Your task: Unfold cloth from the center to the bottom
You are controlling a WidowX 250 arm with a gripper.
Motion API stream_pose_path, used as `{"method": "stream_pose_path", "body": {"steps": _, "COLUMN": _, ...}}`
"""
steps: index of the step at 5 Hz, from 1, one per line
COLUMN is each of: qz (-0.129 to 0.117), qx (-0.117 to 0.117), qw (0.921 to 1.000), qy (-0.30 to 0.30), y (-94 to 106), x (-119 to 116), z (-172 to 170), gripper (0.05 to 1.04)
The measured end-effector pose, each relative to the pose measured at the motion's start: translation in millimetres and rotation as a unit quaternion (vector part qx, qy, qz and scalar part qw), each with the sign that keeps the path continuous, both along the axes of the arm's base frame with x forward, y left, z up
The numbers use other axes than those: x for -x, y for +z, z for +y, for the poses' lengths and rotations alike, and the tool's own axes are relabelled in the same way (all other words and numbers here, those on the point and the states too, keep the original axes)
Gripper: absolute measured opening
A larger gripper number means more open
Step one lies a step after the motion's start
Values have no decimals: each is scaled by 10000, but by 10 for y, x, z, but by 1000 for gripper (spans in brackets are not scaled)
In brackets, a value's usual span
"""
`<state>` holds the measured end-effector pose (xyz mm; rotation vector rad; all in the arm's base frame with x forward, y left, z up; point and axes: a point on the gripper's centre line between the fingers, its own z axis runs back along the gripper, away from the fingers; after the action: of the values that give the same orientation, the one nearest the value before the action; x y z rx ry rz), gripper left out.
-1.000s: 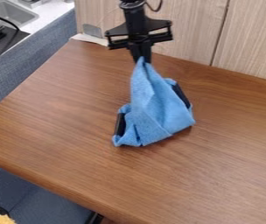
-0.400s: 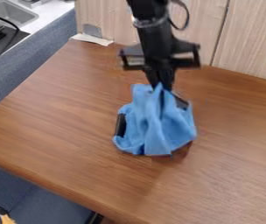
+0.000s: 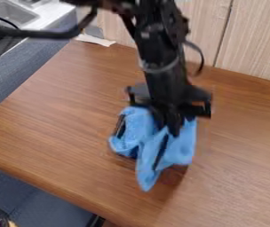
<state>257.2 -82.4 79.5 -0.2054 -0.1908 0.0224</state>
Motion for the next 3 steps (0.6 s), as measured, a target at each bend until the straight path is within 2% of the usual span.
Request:
{"method": "stream_pose_path", "body": {"steps": 1, "qz": 39, "qx": -18, "qw": 9996, "qy": -267, "y": -128, "x": 217, "z": -35, "gripper": 64}}
{"method": "stream_pose_path", "body": {"steps": 2, "qz": 260, "qx": -62, "qw": 9986, "qy": -451, "y": -300, "x": 308, "z": -22, "gripper": 89}}
{"method": "stream_pose_path", "body": {"steps": 3, "qz": 435, "qx": -244, "qw": 9981, "qy": -361, "y": -384, "x": 307, "z": 69, "gripper": 255}}
